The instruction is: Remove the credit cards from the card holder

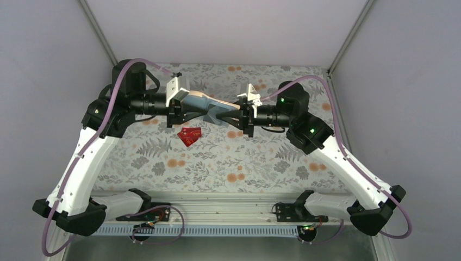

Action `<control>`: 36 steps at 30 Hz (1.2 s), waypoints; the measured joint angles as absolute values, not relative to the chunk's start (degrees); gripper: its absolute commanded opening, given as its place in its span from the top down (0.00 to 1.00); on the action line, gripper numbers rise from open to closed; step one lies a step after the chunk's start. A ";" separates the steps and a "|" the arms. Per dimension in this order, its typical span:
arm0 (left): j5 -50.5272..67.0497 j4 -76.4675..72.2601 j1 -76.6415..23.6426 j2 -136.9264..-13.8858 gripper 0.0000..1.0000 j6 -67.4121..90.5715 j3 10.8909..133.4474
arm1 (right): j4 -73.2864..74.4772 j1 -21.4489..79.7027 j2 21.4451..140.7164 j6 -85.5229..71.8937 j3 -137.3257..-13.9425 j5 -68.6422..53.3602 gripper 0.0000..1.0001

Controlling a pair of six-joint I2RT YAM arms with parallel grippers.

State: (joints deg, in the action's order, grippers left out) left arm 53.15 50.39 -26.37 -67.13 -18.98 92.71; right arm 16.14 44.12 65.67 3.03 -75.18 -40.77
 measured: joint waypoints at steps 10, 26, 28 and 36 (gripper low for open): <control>54.85 49.58 -26.02 -67.33 0.98 -18.57 92.03 | 18.09 43.75 65.73 2.61 -76.12 -40.51 0.75; 59.16 50.04 -24.86 -67.70 0.98 -15.86 94.28 | 17.39 42.98 53.89 5.58 -71.90 -33.87 0.53; 59.18 50.04 -24.86 -67.70 0.97 -15.86 94.28 | 17.39 42.94 54.28 5.50 -71.90 -32.86 0.49; 59.16 50.04 -24.86 -67.70 0.98 -15.84 94.28 | 18.02 42.74 57.06 6.48 -71.90 -35.53 0.48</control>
